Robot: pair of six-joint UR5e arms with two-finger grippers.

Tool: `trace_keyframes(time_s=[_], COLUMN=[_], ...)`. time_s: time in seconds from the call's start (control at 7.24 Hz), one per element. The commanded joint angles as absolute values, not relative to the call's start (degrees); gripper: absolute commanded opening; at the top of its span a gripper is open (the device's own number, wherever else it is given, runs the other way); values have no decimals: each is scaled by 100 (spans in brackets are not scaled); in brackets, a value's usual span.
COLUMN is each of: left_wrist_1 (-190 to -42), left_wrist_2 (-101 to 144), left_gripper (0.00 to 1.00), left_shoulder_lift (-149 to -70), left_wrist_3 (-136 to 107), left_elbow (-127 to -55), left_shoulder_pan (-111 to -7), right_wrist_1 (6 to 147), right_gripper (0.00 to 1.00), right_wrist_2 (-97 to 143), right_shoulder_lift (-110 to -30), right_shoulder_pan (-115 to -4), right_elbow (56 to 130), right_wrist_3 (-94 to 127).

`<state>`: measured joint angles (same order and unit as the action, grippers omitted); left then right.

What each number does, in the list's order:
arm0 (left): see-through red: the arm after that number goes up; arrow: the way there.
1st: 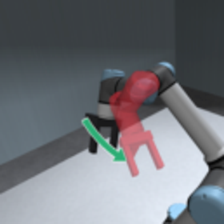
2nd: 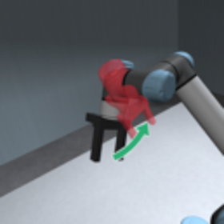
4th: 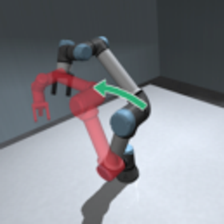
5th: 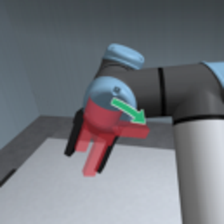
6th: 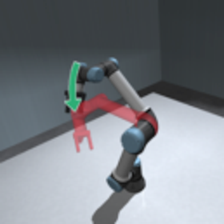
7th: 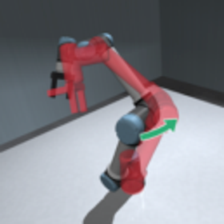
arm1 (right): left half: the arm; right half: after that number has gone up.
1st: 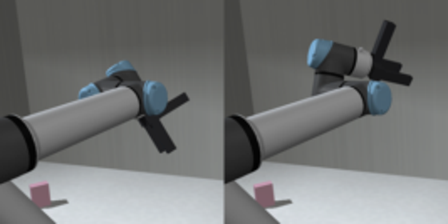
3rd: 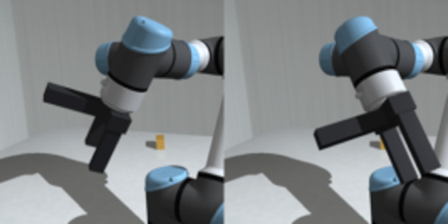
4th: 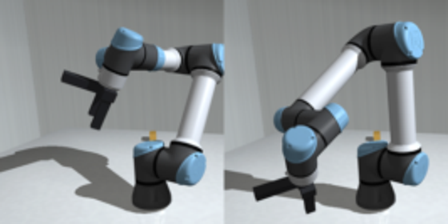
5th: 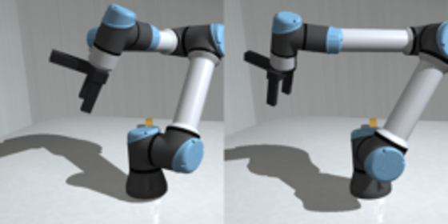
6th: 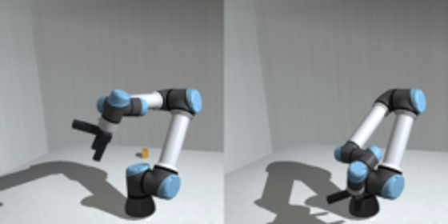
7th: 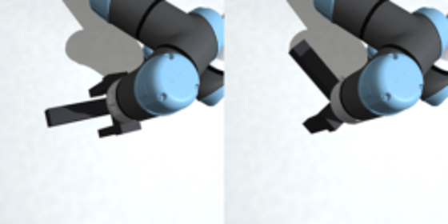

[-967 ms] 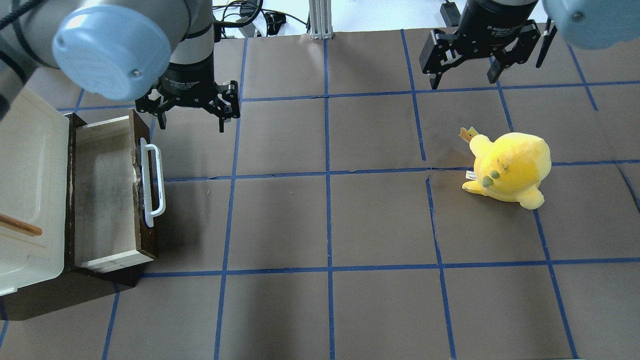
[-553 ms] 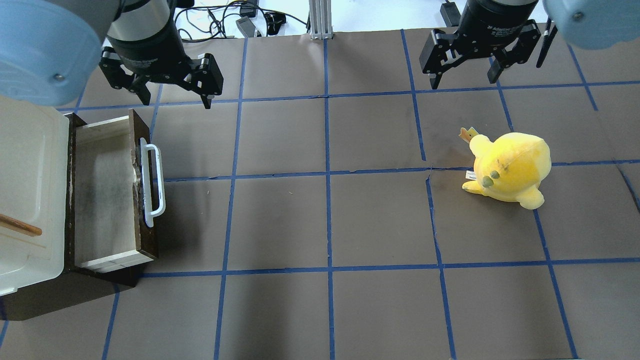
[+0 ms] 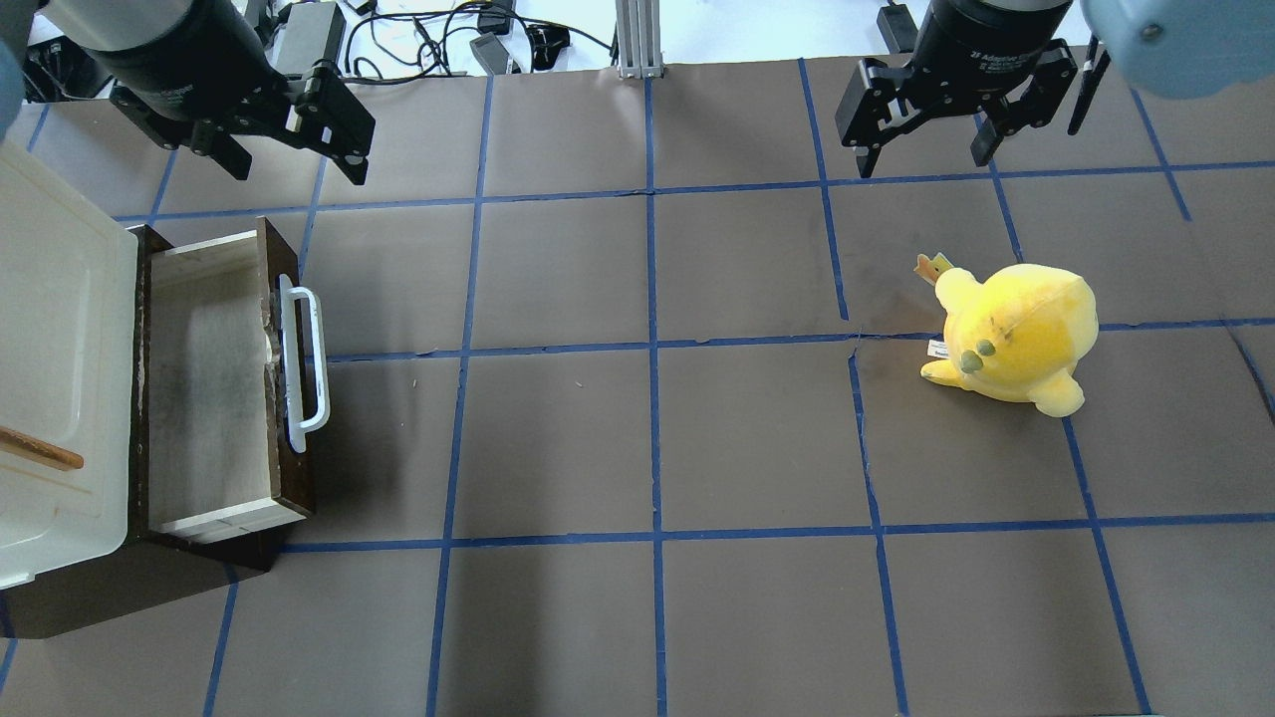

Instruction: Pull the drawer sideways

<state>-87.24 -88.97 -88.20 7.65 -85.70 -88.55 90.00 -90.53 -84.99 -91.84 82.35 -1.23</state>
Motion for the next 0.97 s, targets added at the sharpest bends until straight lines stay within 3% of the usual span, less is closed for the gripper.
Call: trace_keyframes(time_s=[0.0,0.83], left_wrist_1=[-8719,-8587], left_wrist_2=[-8877,-8842], left_gripper=[99,100], left_shoulder_lift=[-8702,-8675], left_wrist_3=[791,765], left_elbow=[-8692,-8701], left_shoulder_pan=[-8833,-8745], right_wrist_1=[9000,9000], right_gripper=[100,100], right_wrist_2=[-9053,-9053], right_shoulder_lift=[-8499,-8499], right_shoulder_pan=[-9185,-9185], right_elbow=[8235,8235], right_wrist_3=[-123,-123])
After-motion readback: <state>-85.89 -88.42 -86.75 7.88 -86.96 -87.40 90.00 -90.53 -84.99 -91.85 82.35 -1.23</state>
